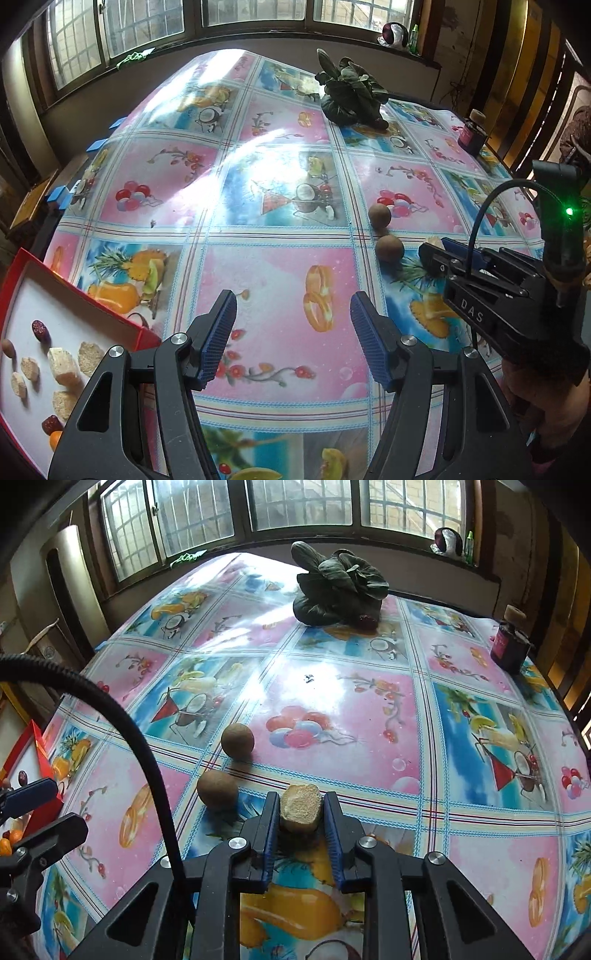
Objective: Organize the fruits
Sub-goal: 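Move both open tools back over the remaining kiwis and bread, then grasp a kiwi with the left tool while the right tool grasps a round bread slice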
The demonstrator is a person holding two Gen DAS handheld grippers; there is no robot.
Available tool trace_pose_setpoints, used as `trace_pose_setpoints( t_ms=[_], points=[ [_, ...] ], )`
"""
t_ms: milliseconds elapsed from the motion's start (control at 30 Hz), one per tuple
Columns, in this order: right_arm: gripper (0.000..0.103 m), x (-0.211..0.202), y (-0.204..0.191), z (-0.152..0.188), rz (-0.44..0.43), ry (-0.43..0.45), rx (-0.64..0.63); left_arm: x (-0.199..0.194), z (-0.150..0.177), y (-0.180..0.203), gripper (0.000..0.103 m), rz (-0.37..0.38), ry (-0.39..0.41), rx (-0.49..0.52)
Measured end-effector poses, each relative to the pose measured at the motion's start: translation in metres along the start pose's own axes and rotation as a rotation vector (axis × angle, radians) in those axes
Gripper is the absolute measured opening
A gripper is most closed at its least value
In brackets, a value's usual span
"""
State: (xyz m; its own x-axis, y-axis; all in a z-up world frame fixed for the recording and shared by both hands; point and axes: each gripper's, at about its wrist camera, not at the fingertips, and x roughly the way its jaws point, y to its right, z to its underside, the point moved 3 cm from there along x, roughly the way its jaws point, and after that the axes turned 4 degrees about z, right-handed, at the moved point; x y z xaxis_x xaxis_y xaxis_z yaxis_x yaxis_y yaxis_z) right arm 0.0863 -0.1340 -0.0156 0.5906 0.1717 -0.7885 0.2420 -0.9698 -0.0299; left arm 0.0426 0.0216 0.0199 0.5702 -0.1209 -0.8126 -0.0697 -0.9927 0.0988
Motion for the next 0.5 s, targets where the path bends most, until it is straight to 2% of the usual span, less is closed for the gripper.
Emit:
trace_pose_setpoints(
  t_ms=[133, 300, 500],
  points=[
    [0.023, -0.012, 0.009, 0.009, 0.028, -0.001, 0.002, 0.014, -0.009, 0.014, 0.064, 0.030, -0.008, 0.011],
    [0.023, -0.022, 0.030, 0.020, 0.033, 0.005, 0.068, 0.028, -0.019, 0.036, 0.064, 0.086, -0.014, 0.041],
    [0.023, -0.020, 0.047, 0.023, 0.009, 0.002, 0.127, 0.047, -0.030, 0.056, 0.064, 0.110, -0.024, 0.109]
  ],
)
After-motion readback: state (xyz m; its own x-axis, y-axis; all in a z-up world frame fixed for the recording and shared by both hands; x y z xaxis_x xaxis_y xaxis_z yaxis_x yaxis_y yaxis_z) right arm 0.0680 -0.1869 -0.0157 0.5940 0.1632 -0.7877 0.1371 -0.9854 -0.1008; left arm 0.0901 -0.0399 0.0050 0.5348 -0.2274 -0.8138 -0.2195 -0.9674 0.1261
